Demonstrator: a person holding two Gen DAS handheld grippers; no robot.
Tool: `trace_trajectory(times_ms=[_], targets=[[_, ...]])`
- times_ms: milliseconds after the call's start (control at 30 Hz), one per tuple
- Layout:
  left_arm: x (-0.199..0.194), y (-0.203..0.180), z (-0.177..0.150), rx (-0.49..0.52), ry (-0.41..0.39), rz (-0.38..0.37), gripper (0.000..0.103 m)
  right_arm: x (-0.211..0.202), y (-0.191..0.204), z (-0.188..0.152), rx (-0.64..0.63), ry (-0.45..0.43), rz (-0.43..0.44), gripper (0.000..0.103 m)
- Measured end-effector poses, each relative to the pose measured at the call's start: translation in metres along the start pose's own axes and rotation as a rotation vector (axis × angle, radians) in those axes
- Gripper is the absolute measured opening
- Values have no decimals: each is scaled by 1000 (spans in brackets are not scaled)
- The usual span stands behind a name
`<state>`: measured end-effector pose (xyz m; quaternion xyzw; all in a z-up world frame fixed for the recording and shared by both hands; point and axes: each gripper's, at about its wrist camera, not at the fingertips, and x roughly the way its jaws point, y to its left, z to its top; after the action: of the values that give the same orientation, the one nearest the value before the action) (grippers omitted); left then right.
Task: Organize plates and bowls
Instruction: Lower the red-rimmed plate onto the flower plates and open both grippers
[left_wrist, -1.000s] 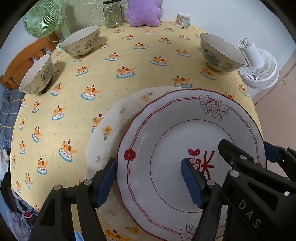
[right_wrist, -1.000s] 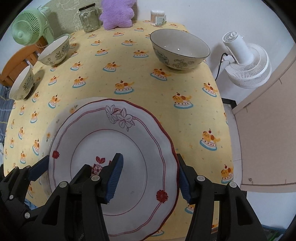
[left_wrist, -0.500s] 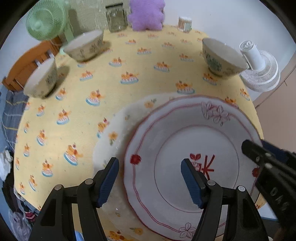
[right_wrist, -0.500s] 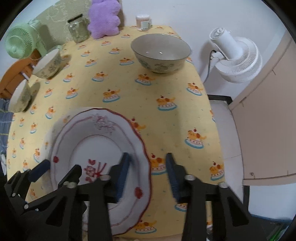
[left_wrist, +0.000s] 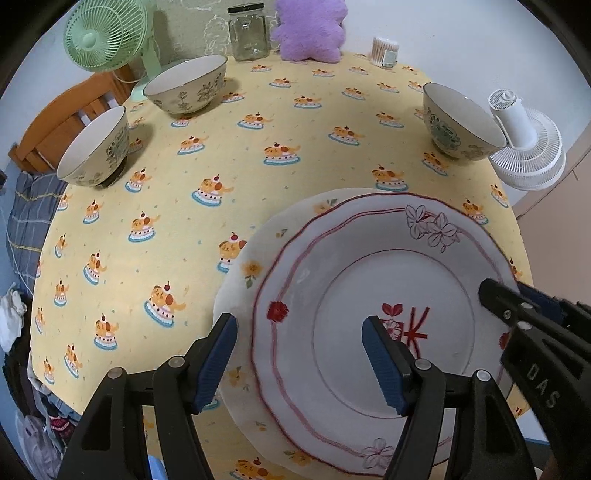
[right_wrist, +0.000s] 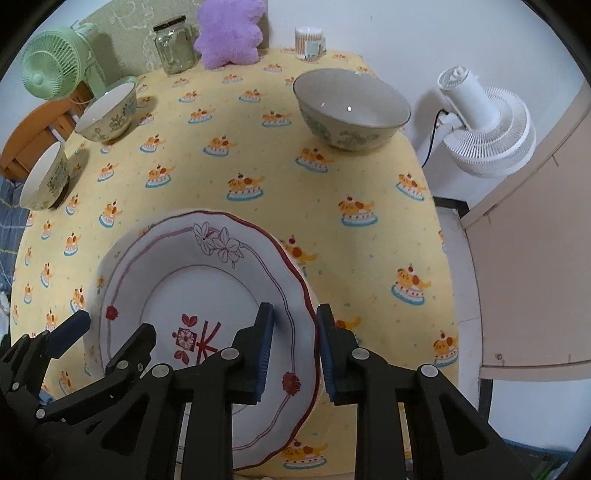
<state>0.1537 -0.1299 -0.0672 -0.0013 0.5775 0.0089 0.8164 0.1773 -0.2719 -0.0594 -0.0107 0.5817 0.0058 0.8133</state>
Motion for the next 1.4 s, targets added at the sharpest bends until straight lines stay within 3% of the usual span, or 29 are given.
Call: trace_trajectory(times_ms=[367, 600, 767, 967, 1400], targets=[[-1, 7, -3, -15, -1, 10, 73, 14, 18, -3, -45, 45, -53, 33], [-2, 12, -5, -44, -2, 6, 77, 13, 14, -4, -45, 47, -25, 36], [1, 23, -11, -83, 22, -4, 83, 14, 10, -8, -13, 52, -14, 58], [-5, 34, -14, -66, 15, -16, 90, 9, 8, -14, 35, 51, -16, 70], [-37, 100, -5, 16, -73, -37, 92, -32, 63, -18, 114, -78, 23, 71]])
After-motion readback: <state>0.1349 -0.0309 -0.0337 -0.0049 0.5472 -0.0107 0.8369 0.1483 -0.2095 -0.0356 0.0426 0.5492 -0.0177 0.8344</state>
